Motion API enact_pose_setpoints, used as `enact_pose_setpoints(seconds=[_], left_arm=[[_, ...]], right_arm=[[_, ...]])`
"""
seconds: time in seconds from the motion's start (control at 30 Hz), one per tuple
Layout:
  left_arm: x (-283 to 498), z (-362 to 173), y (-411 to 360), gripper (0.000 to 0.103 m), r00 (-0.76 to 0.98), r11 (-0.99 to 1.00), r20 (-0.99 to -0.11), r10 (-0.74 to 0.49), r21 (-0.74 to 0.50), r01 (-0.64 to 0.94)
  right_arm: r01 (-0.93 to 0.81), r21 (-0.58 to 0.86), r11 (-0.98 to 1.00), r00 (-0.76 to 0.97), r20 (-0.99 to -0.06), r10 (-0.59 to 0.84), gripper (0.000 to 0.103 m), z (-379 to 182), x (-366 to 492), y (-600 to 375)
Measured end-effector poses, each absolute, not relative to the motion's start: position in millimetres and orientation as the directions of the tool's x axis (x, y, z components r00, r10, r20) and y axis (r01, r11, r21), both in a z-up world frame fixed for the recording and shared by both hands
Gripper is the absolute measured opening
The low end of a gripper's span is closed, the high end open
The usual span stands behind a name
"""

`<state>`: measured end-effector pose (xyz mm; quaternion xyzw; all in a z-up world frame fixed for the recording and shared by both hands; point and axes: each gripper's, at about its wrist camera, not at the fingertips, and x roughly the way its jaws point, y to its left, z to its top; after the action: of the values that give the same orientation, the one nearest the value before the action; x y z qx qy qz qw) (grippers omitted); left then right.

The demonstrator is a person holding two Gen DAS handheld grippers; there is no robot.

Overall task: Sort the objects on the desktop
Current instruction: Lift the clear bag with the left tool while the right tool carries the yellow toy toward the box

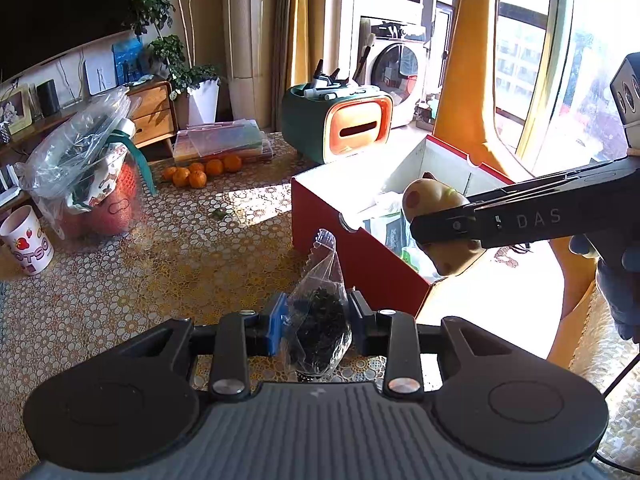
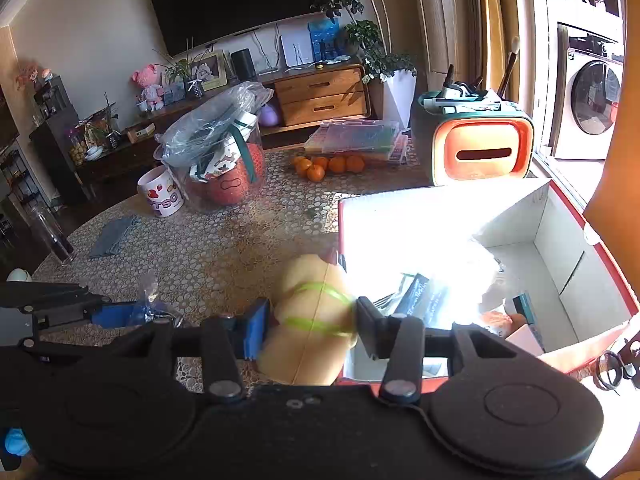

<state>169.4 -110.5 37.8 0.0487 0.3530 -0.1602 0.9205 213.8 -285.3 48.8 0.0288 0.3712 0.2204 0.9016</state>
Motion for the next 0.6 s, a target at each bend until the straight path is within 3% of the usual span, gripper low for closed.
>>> enact_pose_setpoints(seconds=[0.6], left_arm=[[206, 50, -189, 0.032, 0.661, 0.897, -0.669, -0.34, -0.02, 0.441]], right_arm=[[-0.205, 0.206, 0.957, 0.707, -0.645, 0.29, 0.046, 45, 237, -384]])
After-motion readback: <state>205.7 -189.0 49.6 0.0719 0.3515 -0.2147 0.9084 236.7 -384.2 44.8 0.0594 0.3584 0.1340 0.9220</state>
